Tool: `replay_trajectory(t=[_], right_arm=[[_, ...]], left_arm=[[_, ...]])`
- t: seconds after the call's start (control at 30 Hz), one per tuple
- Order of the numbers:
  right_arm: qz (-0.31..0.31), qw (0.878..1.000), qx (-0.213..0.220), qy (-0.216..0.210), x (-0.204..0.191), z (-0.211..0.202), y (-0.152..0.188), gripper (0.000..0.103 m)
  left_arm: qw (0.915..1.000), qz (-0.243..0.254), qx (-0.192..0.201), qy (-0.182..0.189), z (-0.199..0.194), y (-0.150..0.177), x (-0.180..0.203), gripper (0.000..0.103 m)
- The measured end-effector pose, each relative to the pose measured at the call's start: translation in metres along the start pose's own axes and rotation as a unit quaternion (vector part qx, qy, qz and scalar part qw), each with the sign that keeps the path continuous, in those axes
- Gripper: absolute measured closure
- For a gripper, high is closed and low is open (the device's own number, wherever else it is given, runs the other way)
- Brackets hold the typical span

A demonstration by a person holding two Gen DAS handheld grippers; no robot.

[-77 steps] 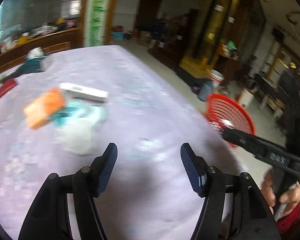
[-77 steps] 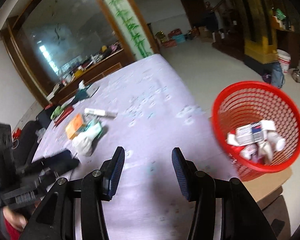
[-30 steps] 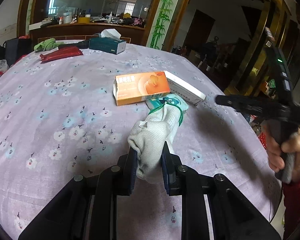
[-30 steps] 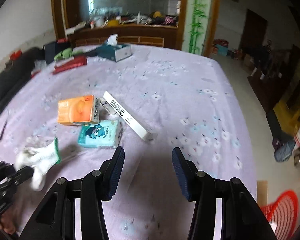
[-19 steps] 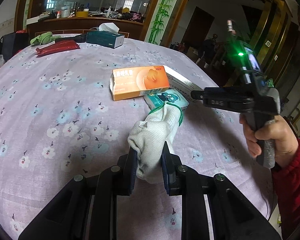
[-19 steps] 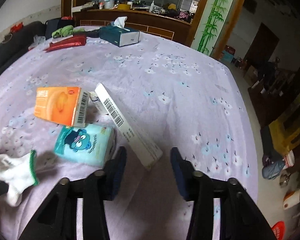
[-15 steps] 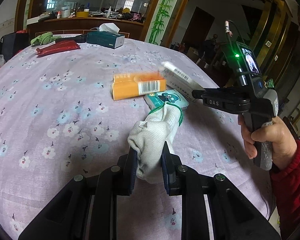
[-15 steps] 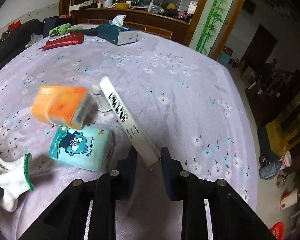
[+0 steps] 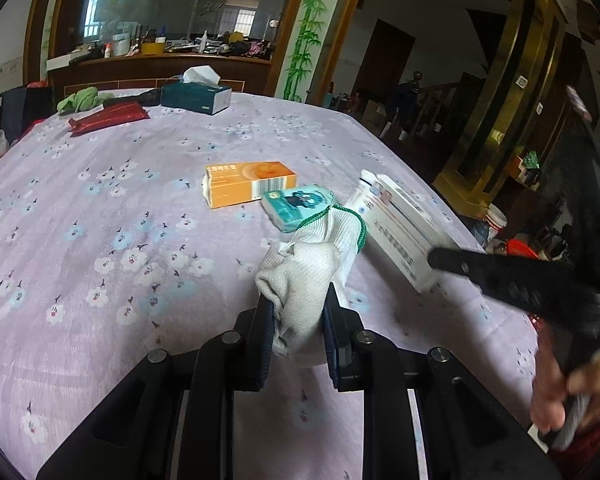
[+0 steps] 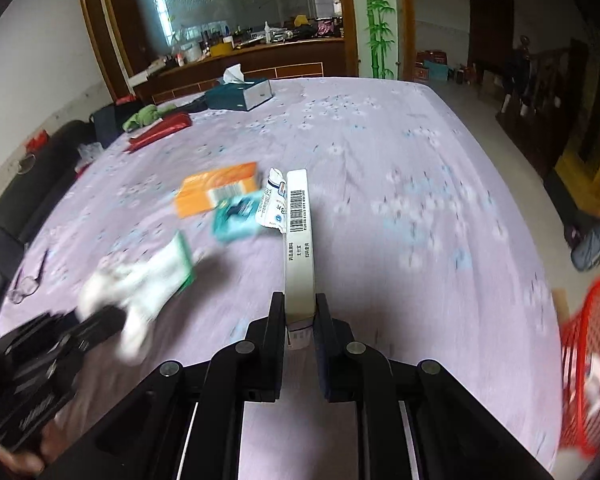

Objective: Collect trash

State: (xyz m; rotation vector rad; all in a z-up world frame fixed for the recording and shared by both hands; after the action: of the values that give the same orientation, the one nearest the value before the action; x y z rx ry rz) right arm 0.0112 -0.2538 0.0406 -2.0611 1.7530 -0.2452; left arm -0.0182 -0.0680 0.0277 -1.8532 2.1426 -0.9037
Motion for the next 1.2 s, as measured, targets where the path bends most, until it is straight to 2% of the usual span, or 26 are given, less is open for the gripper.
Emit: replay_trajectory(t=[0.2, 0.5, 1.2], right_arm=[[0.049, 0.998, 0.045, -0.009, 0.009, -0.029, 0.048, 0.089], [0.081, 0.995, 0.059, -0.020, 0.018, -0.046, 0.089, 0.089], [0.097, 0.993, 0.061, -0.024, 0.024, -0.040, 0.091, 0.089]], left_arm=[[0.9999, 0.011, 0.007, 0.000, -0.012, 0.015, 0.020, 0.082], [0.9996, 0.023, 0.015, -0.004, -0.021, 0.030, 0.044, 0.082], [0.9998, 0.015, 0.008, -0.006, -0.017, 0.030, 0.042, 0.082]])
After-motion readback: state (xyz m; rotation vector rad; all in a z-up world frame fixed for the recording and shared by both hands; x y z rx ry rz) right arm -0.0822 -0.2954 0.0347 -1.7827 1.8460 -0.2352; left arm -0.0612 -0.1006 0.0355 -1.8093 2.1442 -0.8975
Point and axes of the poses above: each gripper's, at about its wrist camera, not at the fingertips, and z roughly the way its jaws point, x to its right, y to its underside, the point moved 1 cm from there along z, roughly the way its jaws point, and after that the axes turned 15 degrees about -x, right-handed, at the moved point
